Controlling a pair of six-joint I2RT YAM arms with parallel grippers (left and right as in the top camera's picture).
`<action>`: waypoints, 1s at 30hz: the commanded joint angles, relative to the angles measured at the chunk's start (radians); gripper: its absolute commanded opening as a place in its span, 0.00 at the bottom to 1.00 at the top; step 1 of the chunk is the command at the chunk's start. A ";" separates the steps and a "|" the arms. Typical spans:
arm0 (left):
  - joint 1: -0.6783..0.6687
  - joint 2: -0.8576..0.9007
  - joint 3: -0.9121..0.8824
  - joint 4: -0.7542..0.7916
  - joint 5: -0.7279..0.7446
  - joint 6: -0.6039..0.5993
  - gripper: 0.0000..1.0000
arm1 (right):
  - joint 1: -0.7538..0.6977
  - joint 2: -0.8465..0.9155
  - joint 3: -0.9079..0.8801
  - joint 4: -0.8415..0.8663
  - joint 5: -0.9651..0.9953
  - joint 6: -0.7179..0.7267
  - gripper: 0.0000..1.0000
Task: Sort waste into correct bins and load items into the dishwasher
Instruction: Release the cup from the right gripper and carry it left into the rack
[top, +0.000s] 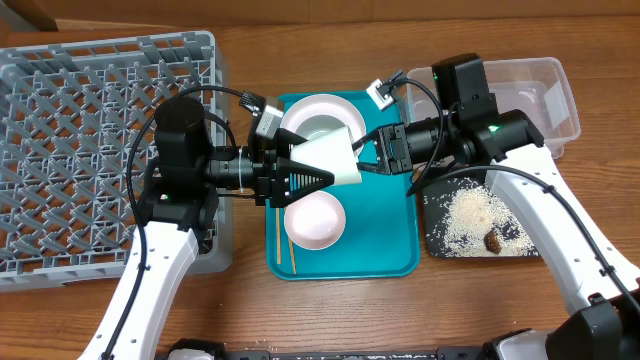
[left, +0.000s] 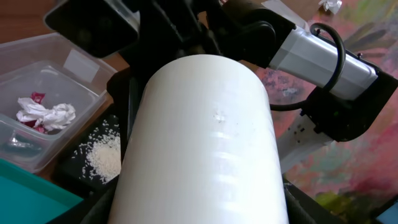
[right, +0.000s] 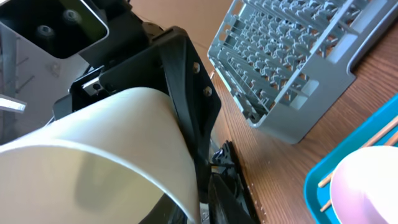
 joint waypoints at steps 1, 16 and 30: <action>-0.005 0.005 0.015 0.006 0.000 0.057 0.06 | 0.001 -0.007 0.010 -0.048 0.131 0.000 0.15; 0.066 -0.002 0.015 -0.349 -0.405 0.233 0.04 | -0.259 -0.015 0.013 -0.302 0.624 -0.038 0.19; 0.429 -0.076 0.222 -1.109 -1.143 0.285 0.04 | -0.469 -0.105 0.017 -0.531 0.913 -0.134 0.19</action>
